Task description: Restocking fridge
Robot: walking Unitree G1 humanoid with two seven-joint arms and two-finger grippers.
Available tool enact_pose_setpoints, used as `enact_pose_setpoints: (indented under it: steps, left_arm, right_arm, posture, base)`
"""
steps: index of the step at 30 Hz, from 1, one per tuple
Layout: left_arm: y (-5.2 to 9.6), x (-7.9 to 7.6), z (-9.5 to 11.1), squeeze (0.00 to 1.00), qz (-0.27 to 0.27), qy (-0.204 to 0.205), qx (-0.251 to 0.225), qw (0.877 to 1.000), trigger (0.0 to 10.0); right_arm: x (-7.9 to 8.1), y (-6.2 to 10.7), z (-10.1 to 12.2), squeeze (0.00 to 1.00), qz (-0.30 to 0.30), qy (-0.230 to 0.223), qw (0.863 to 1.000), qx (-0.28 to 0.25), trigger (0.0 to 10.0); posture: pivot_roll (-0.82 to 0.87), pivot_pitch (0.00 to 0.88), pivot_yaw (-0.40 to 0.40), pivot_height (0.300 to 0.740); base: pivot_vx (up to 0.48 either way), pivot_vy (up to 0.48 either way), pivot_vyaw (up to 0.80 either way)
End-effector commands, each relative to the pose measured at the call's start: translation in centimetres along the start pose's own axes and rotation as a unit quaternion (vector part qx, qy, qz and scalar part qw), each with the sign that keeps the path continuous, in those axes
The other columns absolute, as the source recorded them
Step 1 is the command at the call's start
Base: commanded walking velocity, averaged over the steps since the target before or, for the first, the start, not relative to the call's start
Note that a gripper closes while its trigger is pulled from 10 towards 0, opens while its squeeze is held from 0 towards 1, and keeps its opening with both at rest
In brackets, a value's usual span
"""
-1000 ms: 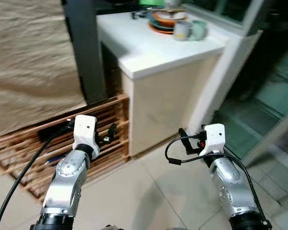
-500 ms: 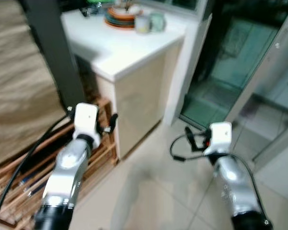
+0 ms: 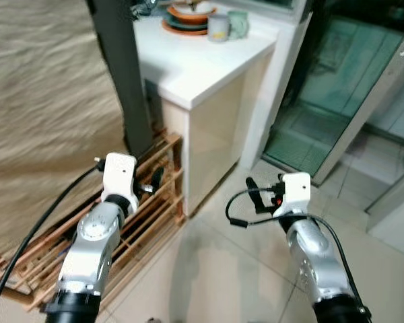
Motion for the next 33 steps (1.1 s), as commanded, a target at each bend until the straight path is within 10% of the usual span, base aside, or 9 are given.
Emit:
enact_pose_setpoints:
  steps: [1,33]
  left_arm:
    - [-0.1,-0.2,0.3,0.00,-0.001,0.009,-0.009,1.000,10.0]
    - [-0.4,-0.5,1.3,0.00,-0.018,0.022,-0.035,0.999,10.0]
  right_arm:
    - [-0.3,-0.1,0.2,0.20,-0.001,0.009,1.000,-0.005,10.0]
    - [-1.2,-0.1,-0.4,0.18,-0.032,-0.004,0.999,0.012,10.0]
  posture:
    - [-0.11,0.000,-0.006,0.740]
    - [-0.12,0.000,-0.001,0.740]
  base:
    - [0.000,0.000,0.71]
    - [0.000,0.230,0.12]
Point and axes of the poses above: a point about 5 cm out from each wrist's last joint towards the gripper, its own y axis pointing back from the gripper into the wrist, its own z axis along the axis of the wrist's last joint, x = y × z, the point moved 3 cm from there along -y, pointing out of the wrist towards the gripper, and after that the axes turned 15 degrees about y, right-handed, at the moved point
